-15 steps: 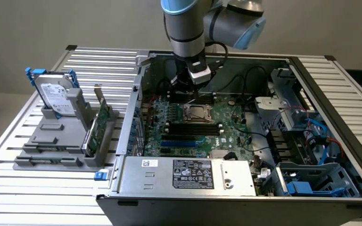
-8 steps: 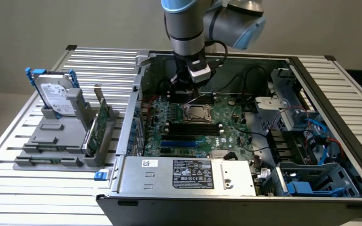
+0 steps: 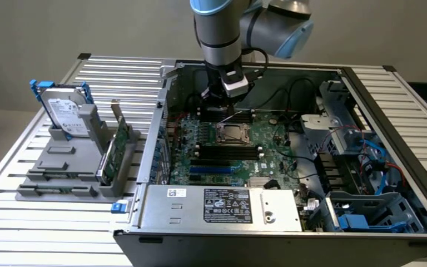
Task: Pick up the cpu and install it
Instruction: 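Install the first cpu locking lever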
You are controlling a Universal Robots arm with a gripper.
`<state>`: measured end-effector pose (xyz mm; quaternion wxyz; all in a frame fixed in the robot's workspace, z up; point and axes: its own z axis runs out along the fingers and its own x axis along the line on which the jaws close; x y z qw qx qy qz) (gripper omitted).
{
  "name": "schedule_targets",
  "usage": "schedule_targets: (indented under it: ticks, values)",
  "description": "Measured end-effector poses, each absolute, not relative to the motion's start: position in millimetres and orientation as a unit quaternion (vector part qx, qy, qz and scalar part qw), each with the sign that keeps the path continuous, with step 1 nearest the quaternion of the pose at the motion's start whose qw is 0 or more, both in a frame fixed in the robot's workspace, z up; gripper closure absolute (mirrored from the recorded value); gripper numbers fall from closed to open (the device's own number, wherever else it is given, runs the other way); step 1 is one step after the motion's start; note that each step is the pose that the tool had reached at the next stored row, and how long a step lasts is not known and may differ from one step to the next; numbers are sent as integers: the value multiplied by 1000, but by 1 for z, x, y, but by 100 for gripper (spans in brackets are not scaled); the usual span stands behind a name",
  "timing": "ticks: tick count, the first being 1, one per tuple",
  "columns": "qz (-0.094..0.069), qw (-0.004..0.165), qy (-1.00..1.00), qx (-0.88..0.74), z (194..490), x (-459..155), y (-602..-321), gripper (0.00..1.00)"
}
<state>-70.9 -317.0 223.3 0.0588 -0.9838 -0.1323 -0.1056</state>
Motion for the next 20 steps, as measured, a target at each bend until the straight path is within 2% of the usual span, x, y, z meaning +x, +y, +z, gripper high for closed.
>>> schedule_targets:
  ticks: [20]
  values:
    - [-106,59,-130,-984,218,-67,-317,89]
